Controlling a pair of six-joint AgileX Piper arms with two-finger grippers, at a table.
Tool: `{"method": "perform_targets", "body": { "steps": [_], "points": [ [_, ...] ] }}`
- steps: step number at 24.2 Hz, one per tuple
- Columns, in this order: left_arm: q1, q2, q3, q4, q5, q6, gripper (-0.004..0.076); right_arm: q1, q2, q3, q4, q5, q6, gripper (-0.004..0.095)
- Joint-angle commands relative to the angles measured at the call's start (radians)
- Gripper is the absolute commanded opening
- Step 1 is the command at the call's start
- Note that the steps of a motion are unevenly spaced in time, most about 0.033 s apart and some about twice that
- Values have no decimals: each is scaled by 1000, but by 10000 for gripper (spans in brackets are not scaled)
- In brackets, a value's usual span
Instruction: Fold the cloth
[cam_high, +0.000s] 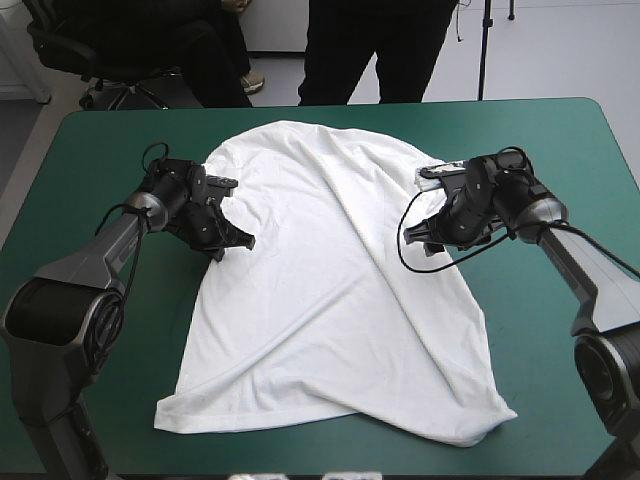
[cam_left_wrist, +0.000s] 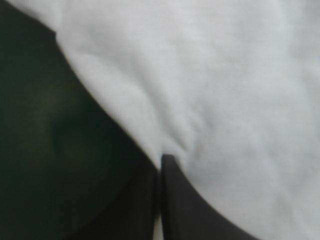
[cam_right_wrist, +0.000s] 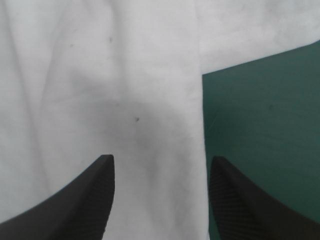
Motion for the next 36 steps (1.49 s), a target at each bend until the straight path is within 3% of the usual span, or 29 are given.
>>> {"method": "perform_targets", "body": {
  "steps": [1,8,11,14,20,27,36],
  "points": [
    [-12,-16,-4,-51,-9,-6,-17,-34,6,-51,17,-19,0,540],
    [-12,-16,-4,-56,-13,-6,-17,-38,91,-51,56,-10,-28,537],
    [-12,-16,-4,-56,-13,-6,-17,-34,126,-51,62,-10,-28,484],
    [-12,-16,-4,-60,-13,-6,-17,-34,157,-51,69,-10,-25,375],
    [-12,-37,-4,-61,5,-6,-17,-34,173,-56,65,2,-35,-12],
    [-12,-278,-4,-61,-10,-10,-17,-34,-18,-132,-45,10,-57,-17],
    [-12,-719,-50,-57,-167,-14,-17,-34,-341,-245,-47,9,-65,-17]
  ]
}}
